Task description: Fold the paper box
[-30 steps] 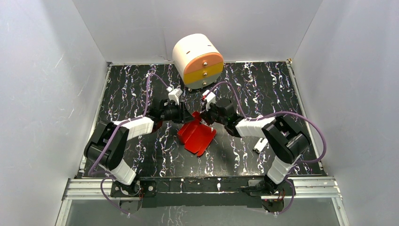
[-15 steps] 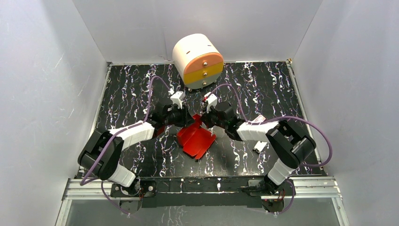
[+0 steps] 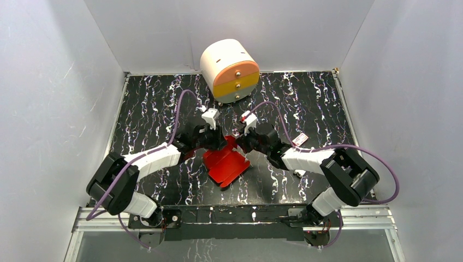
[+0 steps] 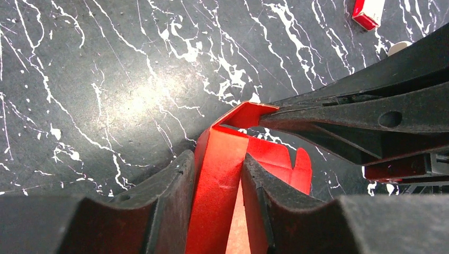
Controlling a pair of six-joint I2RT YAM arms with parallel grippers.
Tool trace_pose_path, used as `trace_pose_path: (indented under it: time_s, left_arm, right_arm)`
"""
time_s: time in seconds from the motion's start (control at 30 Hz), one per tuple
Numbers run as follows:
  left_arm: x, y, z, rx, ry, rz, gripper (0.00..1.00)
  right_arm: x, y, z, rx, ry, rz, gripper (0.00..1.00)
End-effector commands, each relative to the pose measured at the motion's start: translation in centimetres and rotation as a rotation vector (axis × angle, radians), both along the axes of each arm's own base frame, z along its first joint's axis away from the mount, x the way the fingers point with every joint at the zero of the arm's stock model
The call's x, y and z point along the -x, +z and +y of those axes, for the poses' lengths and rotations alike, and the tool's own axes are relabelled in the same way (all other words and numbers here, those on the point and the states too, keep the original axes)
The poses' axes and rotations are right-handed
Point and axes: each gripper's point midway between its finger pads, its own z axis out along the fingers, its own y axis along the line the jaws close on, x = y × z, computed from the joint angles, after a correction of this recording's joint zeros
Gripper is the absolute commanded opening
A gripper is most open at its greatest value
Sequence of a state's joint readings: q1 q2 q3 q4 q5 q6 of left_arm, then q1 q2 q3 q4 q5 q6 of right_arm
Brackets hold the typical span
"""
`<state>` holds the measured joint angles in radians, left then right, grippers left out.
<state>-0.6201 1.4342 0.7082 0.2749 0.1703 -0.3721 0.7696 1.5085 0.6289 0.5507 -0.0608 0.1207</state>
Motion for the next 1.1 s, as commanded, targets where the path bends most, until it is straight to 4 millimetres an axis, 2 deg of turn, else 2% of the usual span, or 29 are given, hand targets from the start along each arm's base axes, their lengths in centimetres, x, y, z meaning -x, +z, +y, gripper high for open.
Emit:
trace_pose_path:
  time_s: [0.0, 0.2, 0.4, 0.57, 0.7, 0.8, 0.87, 1.07]
  left_arm:
    - [-0.3, 0.7, 0.6, -0.074, 0.040, -0.046, 0.34]
    - [-0.4, 1.4, 0.4, -0.131, 0.096, -0.117, 0.31]
    - [-1.3, 1.8, 1.4, -0.138, 0.228, -0.140, 0.31]
    - [-1.5, 1.2, 1.1, -0.141, 0.257, -0.164, 0.31]
    - [-1.3, 1.0, 0.7, -0.116, 0.253, -0.172, 0.30]
    - [-0.9, 1.6, 0.3, -0.054, 0.248, -0.178, 0.30]
    - [-0.6, 1.9, 0.0, -0.012, 0.234, -0.194, 0.30]
    - [0.5, 0.9, -0.2, 0.021, 0.187, -0.207, 0.31]
  right_arm:
    - [-0.6, 4.2, 1.3, -0.131, 0.011, -0.077, 0.00]
    - [-0.2, 4.2, 1.5, -0.183, -0.028, -0.003, 0.00]
    - [0.3, 3.2, 2.2, -0.194, -0.051, 0.044, 0.00]
    - [0.2, 3.0, 3.0, -0.222, -0.107, 0.077, 0.00]
    - [-0.9, 3.7, 2.6, -0.232, -0.166, 0.059, 0.00]
    - [-1.2, 3.3, 2.5, -0.234, -0.182, 0.047, 0.00]
    - [-1.1, 2.7, 2.3, -0.240, -0.192, 0.043, 0.00]
    - [0.0, 2.0, 2.8, -0.287, -0.136, -0.010, 0.00]
